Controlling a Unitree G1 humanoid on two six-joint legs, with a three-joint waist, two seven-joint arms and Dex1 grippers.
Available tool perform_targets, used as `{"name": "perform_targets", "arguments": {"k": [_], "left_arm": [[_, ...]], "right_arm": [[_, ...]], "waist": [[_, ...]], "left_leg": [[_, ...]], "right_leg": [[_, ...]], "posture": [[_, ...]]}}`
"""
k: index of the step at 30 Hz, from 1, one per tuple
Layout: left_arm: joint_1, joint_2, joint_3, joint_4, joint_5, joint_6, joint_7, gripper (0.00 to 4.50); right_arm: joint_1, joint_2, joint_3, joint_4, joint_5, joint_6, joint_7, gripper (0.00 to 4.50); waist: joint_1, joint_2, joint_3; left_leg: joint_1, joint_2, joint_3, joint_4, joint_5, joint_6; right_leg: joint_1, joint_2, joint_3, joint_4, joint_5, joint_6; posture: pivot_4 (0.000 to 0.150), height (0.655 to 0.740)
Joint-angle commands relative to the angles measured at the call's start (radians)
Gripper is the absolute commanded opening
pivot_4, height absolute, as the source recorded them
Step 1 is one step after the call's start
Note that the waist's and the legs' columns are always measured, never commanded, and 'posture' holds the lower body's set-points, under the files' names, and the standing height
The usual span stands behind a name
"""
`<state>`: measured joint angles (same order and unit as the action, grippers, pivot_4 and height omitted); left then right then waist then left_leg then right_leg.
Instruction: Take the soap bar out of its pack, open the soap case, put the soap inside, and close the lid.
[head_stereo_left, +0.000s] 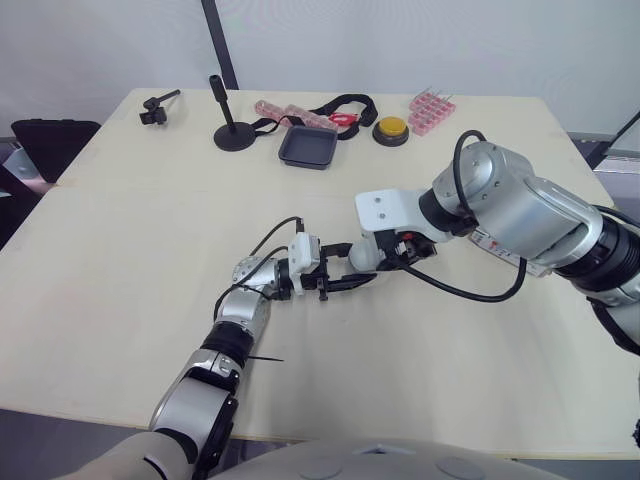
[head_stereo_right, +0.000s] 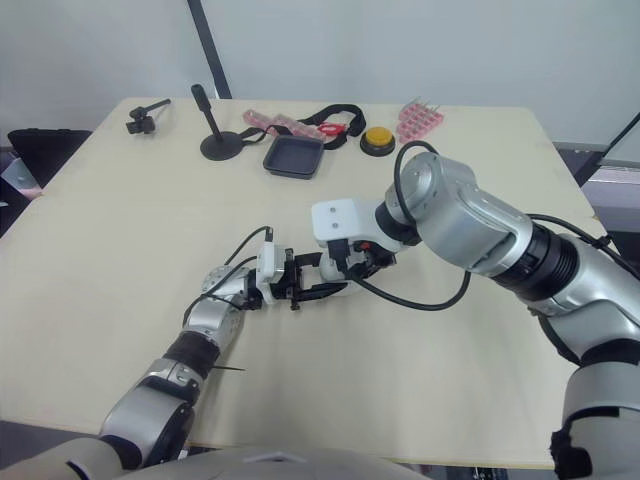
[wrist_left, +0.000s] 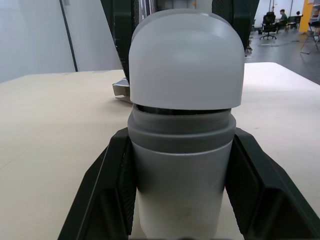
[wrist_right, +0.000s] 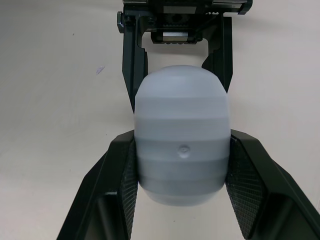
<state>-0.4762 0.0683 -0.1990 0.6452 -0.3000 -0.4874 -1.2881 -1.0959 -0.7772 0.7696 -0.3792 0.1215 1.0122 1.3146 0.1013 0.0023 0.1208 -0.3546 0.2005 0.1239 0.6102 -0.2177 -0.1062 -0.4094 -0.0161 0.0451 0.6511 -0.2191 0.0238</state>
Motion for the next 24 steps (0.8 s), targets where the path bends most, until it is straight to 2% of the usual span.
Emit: {"name": "perform_targets", "arguments": {"k": [1, 9, 11, 14, 24], "left_arm": [[-0.011, 0.001, -0.011, -0.034, 0.013, -0.013, -0.013, 1.88], [-0.014, 0.001, -0.010, -0.023, 0.015, -0.017, -0.015, 1.88], [-0.015, 0.000, -0.010, -0.020, 0.015, -0.019, -0.016, 1.88], [-0.016, -0.001, -0.010, -0.018, 0.014, -0.020, -0.016, 1.88], [-0.015, 0.001, -0.011, -0.018, 0.014, -0.017, -0.015, 1.88]], "right_arm": [[-0.003, 0.006, 0.004, 0.028, -0.022, 0.029, -0.024, 1.95], [0.001, -0.006, -0.004, 0.001, -0.018, 0.025, -0.016, 1.95], [0.002, -0.006, -0.006, -0.006, -0.016, 0.021, -0.015, 2.97], [-0.002, -0.004, 0.000, -0.003, -0.019, 0.031, -0.026, 3.89], [-0.014, 0.002, 0.011, 0.005, -0.021, 0.054, -0.033, 3.89]], "waist": [[-0.001, 0.000, 0.000], [-0.002, 0.000, 0.000], [-0.001, 0.000, 0.000], [0.002, 0.000, 0.000], [0.004, 0.000, 0.000]], "left_leg": [[0.000, 0.000, 0.000, 0.000, 0.000, 0.000], [0.000, 0.000, 0.000, 0.000, 0.000, 0.000], [0.000, 0.000, 0.000, 0.000, 0.000, 0.000], [-0.001, 0.000, 0.000, 0.000, 0.000, 0.000], [-0.002, 0.000, 0.000, -0.002, 0.000, 0.000]], "right_leg": [[0.000, 0.000, 0.000, 0.000, 0.000, 0.000], [0.000, 0.000, 0.000, 0.000, 0.000, 0.000], [0.000, 0.000, 0.000, 0.000, 0.000, 0.000], [0.000, 0.000, 0.000, -0.001, 0.000, 0.000], [-0.001, 0.000, -0.001, -0.003, 0.000, 0.000]], "posture": [[0.150, 0.7400], [0.150, 0.7400], [0.150, 0.7400], [0.150, 0.7400], [0.150, 0.7400]]}}
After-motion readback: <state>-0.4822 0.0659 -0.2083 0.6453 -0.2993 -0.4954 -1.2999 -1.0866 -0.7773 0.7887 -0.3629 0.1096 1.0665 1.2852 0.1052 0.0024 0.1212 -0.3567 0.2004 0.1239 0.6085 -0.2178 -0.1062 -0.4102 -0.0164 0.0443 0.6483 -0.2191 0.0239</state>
